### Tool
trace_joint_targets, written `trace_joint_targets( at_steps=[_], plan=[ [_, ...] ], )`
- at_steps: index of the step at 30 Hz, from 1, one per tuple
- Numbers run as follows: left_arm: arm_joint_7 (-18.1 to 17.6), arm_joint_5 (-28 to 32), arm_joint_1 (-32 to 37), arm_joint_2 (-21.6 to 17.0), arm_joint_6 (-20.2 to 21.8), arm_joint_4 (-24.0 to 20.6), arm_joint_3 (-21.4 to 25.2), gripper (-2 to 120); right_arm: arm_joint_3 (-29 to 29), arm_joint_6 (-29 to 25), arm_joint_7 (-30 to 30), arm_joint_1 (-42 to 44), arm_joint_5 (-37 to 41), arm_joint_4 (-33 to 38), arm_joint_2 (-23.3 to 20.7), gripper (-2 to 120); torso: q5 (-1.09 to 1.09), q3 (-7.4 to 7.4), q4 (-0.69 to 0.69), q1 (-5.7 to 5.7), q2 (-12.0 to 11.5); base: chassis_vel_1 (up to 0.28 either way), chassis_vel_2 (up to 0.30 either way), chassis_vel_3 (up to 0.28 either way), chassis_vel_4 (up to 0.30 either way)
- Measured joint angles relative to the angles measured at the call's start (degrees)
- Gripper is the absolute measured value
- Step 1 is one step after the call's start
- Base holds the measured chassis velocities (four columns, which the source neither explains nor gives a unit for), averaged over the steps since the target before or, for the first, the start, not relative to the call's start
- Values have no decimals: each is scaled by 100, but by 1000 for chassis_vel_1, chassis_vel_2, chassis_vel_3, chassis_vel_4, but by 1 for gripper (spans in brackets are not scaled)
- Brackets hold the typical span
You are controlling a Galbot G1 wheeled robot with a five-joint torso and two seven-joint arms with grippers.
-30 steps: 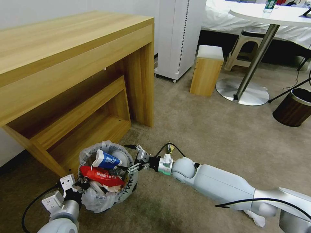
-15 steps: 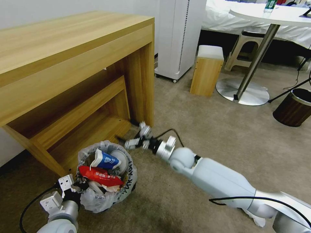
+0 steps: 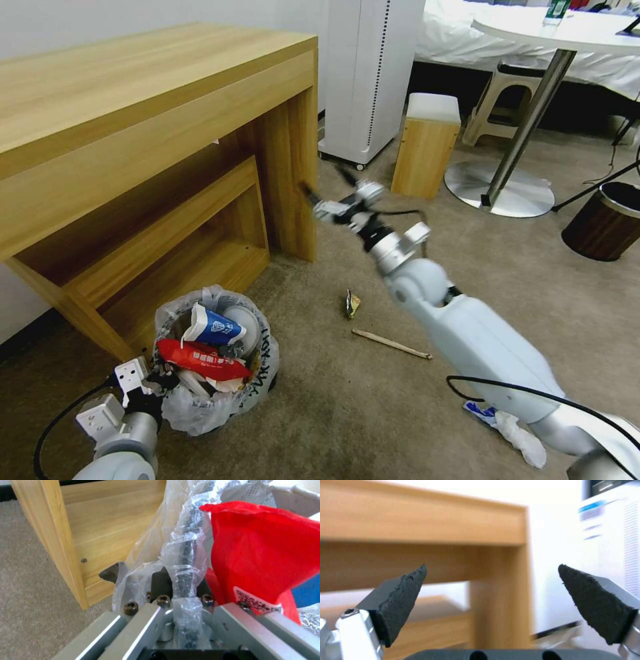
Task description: Pick up the trash bin and place the garbage on the floor into it.
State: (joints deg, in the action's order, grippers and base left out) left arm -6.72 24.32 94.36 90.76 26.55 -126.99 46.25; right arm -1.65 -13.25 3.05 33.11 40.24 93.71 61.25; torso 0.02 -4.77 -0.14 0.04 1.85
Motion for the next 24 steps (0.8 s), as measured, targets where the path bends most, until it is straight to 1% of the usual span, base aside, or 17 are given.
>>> trace_joint_targets(
  at_steps=[1,2,5,6,8,9,11,12,14,17,20,22,24],
  plan=[
    [3,-8,-2,-3,-5,-11,0,0,210,24,-51,85,-70,48,-22,100,-2,1,0,0,0,0,0,0,0],
    [3,-8,-2,-3,-5,-11,0,0,210,24,-51,85,-70,48,-22,100,-2,1,0,0,0,0,0,0,0],
    [43,-41,-3,-40,-27,-74,5,0,942,134,-250,436,-327,295,-124,100,-1,0,1,0,0,0,0,0,0],
    [43,-41,-3,-40,-27,-74,5,0,942,134,-250,436,-327,295,-124,100,-1,0,1,0,0,0,0,0,0],
    [58,-38,-1,-85,-27,-98,4,0,1384,136,-320,733,-462,463,-220,100,-1,1,0,0,0,0,0,0,0],
    [58,-38,-1,-85,-27,-98,4,0,1384,136,-320,733,-462,463,-220,100,-1,1,0,0,0,0,0,0,0],
    [63,-39,7,-122,-27,-97,-3,0,1840,91,-342,1092,-551,598,-332,100,-2,1,0,0,0,0,0,0,0],
    [63,-39,7,-122,-27,-97,-3,0,1840,91,-342,1092,-551,598,-332,100,-2,1,0,0,0,0,0,0,0],
    [67,-51,11,-137,-39,-85,-38,0,2137,86,-374,1427,-624,723,-395,100,0,1,0,0,0,0,0,0,0],
    [69,-76,22,-137,-62,-83,-51,0,2250,86,-402,1573,-683,779,-411,100,-2,1,-2,-1,0,0,0,0,0],
    [79,-175,45,-119,-149,-94,-55,0,2377,120,-503,1776,-752,863,-410,100,0,0,2,0,0,0,0,0,0],
    [83,-214,41,-106,-160,-130,-67,0,2497,142,-570,1935,-794,925,-394,100,-3,1,2,0,0,0,0,0,0],
    [92,-231,40,-99,-161,-145,-80,0,2553,144,-586,1997,-833,934,-368,100,-1,1,1,0,0,0,0,0,0]
  ],
)
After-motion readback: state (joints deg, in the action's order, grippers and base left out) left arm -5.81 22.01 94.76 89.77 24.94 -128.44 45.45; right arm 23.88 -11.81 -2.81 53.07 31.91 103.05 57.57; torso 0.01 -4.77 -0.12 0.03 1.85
